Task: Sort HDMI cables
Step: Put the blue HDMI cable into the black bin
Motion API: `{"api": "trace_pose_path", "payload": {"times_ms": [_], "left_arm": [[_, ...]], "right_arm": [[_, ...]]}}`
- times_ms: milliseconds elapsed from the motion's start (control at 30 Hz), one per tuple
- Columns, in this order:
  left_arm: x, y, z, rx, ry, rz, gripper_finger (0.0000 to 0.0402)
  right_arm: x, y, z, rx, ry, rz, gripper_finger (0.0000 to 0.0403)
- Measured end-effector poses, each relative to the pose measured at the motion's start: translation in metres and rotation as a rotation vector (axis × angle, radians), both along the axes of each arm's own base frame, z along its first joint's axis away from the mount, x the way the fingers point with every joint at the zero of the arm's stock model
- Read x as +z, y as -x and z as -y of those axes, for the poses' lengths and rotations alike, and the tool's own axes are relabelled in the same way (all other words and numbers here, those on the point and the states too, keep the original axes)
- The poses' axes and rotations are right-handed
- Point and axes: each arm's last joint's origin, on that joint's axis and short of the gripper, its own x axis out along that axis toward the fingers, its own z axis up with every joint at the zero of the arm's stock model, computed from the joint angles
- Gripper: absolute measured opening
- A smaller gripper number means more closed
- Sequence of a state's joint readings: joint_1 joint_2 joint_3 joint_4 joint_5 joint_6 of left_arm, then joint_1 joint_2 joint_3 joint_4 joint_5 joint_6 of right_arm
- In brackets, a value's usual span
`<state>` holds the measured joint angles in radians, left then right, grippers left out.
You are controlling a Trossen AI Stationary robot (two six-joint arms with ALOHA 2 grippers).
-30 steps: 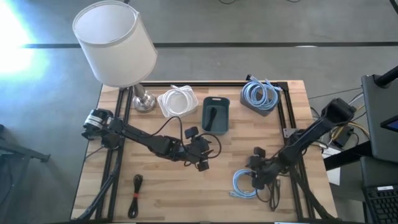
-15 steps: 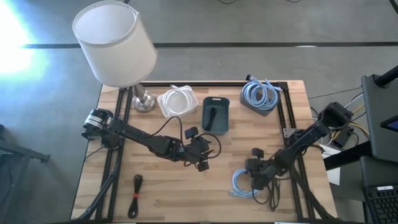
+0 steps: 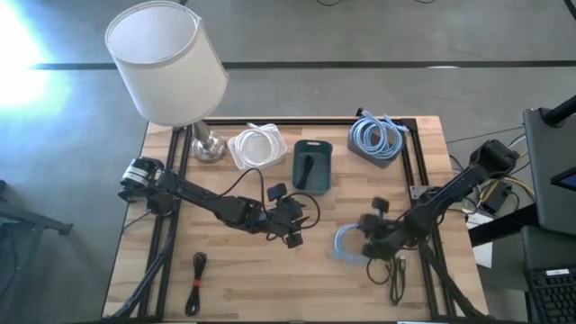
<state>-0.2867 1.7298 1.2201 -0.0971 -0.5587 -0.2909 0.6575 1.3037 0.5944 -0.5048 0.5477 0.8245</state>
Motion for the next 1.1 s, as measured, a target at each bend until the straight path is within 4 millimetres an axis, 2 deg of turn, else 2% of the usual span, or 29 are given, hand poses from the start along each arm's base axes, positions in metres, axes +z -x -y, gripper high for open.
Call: {"api": "trace_pose_path", "payload": {"times_ms": [200, 400, 500, 600, 833, 1100], "left_arm": [[0.000, 0.000, 0.000, 0.007, 0.011, 0.004, 0.0168], [0.000, 0.000, 0.000, 0.022, 0.037, 0.014, 0.0168], [0.000, 0.000, 0.000, 0.033, 0.055, 0.021, 0.0168], [0.000, 0.000, 0.000, 0.046, 0.078, 0.029, 0.0168], [0.000, 0.000, 0.000, 0.063, 0.105, 0.040, 0.0168], [0.000, 0.000, -0.001, 0.091, 0.086, 0.047, 0.0168]], "right_arm": [[0.031, 0.018, 0.022, -0.206, 0.218, 0.094, 0.0031], [0.062, 0.034, 0.042, -0.349, 0.438, 0.328, 0.0032], [0.073, 0.039, 0.052, -0.393, 0.540, 0.446, 0.0032], [0.081, 0.042, 0.066, -0.444, 0.605, 0.455, 0.0033], [0.084, 0.048, 0.108, -0.703, 0.675, 0.382, 0.0033], [0.066, 0.054, 0.149, -1.034, 0.711, 0.282, 0.0033]]}}
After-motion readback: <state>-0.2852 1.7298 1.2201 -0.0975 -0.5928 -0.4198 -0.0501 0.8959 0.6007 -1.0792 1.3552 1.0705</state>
